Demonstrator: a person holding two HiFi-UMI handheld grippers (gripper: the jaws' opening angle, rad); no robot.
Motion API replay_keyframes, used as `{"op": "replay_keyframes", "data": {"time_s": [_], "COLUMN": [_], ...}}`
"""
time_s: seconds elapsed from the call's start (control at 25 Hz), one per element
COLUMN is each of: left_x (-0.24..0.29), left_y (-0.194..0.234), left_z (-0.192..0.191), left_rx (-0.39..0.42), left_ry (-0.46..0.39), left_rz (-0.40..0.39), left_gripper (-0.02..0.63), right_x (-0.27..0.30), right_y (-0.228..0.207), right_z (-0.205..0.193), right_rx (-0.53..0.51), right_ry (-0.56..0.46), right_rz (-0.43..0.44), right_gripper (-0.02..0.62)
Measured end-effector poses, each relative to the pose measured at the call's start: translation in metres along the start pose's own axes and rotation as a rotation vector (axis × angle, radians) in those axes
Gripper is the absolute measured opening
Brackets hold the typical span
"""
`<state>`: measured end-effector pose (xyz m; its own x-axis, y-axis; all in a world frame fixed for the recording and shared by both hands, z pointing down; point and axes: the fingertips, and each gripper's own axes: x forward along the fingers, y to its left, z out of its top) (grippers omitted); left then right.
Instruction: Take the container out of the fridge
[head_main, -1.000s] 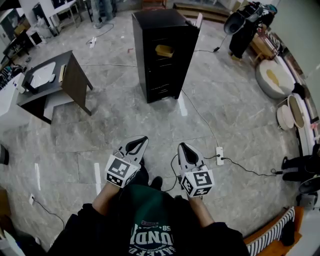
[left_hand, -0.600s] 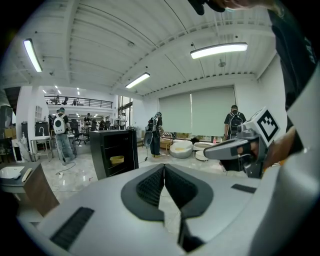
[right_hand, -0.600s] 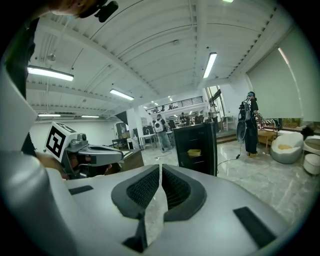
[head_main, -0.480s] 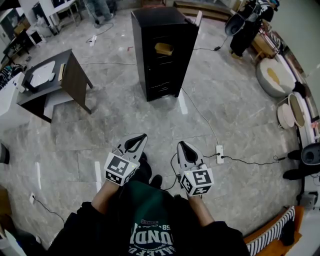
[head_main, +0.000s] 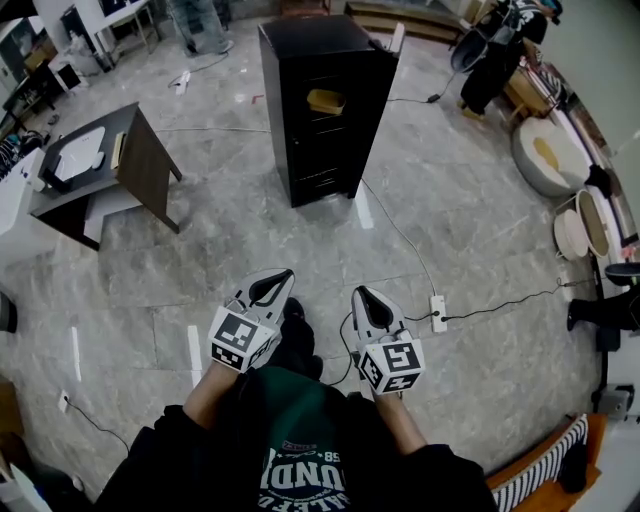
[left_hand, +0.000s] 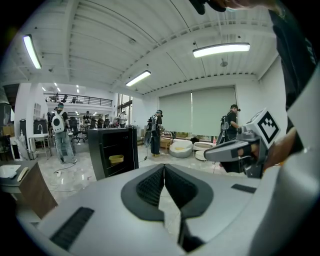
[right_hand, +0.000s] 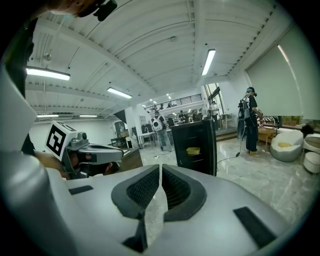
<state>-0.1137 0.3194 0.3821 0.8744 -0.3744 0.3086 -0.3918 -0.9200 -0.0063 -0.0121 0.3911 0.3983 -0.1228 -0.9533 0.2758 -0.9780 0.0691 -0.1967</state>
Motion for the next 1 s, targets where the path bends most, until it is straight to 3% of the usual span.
{"op": "replay_keyframes", "data": {"time_s": [0.32,1.0], "left_x": [0.047,0.155], "left_y": [0.038,0.160], "left_z": [0.004,0.031], "left_rx": [-0.012,-0.015], "left_ry": [0.012,0.040], "left_rz": [-0.014,-0.030], "left_gripper": [0.014,0.014], "right_x": [0.052,0.199], "right_y": [-0.026,-0.086], "right_z": [0.014,0.068], "right_rx": [-0.001,-0.008], "right_ry": [0.021,0.046], "right_rz": [0.005,0.013], "right_gripper": [0.038,0.038]}}
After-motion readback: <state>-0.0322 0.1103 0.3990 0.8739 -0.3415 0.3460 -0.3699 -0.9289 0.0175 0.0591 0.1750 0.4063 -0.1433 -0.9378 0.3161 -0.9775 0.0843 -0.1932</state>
